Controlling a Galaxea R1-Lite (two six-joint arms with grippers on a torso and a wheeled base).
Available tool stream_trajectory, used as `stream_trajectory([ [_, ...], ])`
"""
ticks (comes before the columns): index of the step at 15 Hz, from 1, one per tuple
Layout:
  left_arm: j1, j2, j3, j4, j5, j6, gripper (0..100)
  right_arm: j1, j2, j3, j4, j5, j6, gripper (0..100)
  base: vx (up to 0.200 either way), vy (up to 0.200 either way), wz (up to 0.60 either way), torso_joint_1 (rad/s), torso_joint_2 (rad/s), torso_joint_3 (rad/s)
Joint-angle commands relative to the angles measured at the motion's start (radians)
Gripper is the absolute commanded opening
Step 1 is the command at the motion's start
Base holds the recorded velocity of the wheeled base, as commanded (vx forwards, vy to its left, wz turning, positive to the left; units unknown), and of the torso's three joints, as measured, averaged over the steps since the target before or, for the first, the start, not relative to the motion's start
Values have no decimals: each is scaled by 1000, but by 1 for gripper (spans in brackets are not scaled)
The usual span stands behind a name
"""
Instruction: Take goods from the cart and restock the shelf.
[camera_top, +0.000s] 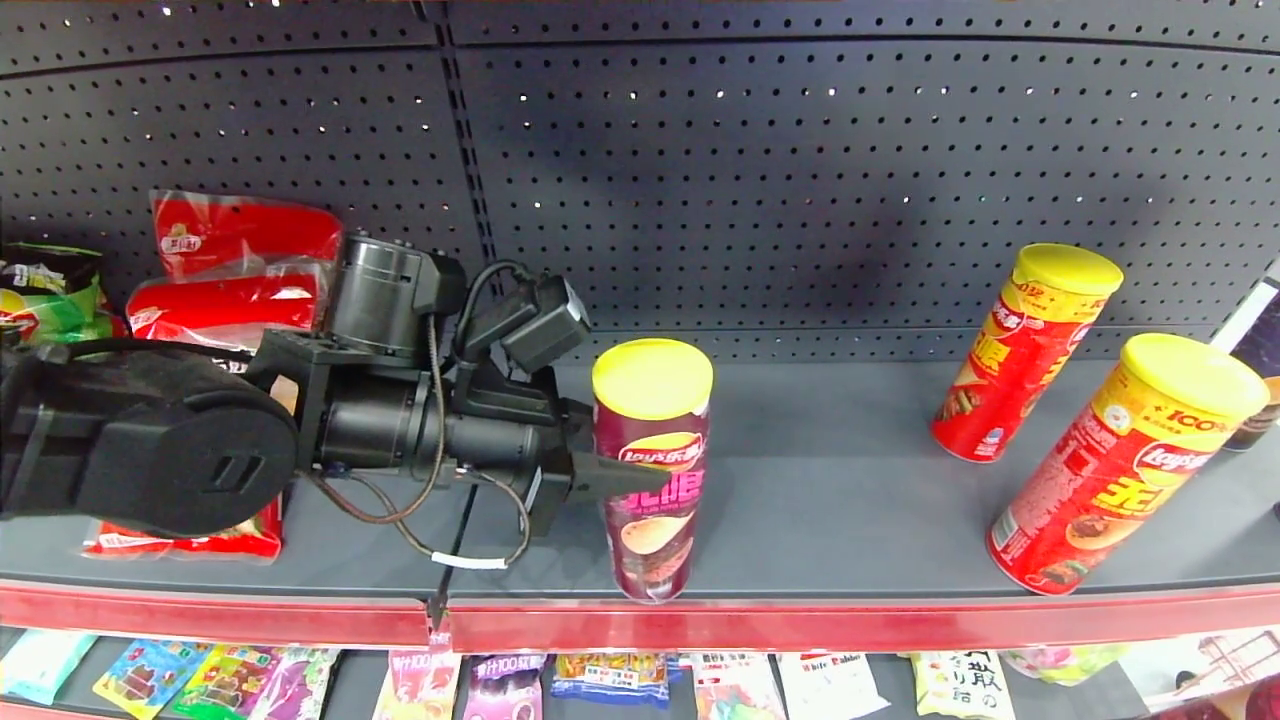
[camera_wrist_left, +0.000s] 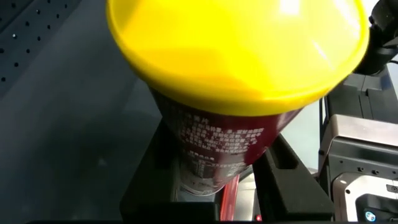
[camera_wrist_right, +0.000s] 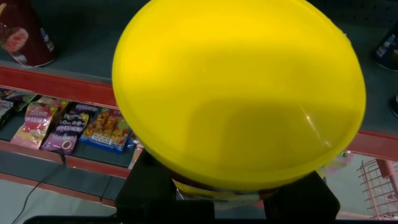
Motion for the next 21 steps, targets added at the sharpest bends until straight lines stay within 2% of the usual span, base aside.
stream_trajectory([
  [1,1,2,3,5,1,-2,0,2,10,-3,1,2,0,0,0,0,0,0,0,0],
  [7,1,2,0,7,5,-10,0,4,31,-6,-1,12,-2,0,0,0,0,0,0,0],
  [10,1,2,2,5,8,-4,0,4,37,-6,-1,14,-2,0,0,0,0,0,0,0],
  [11,1,2,2,5,10,-11,100,4,39,-6,-1,14,-2,0,0,0,0,0,0,0],
  [14,3,-3,6,5,10,-10,100,19,62,-15,-1,20,-2,0,0,0,0,0,0,0],
  [17,32,-32,17,7,30,-11,100,111,183,-101,-1,57,-3,0,0,0,0,0,0,0],
  [21,63,-158,157,7,38,-14,100,270,429,-285,-1,92,-3,0,0,0,0,0,0,0],
])
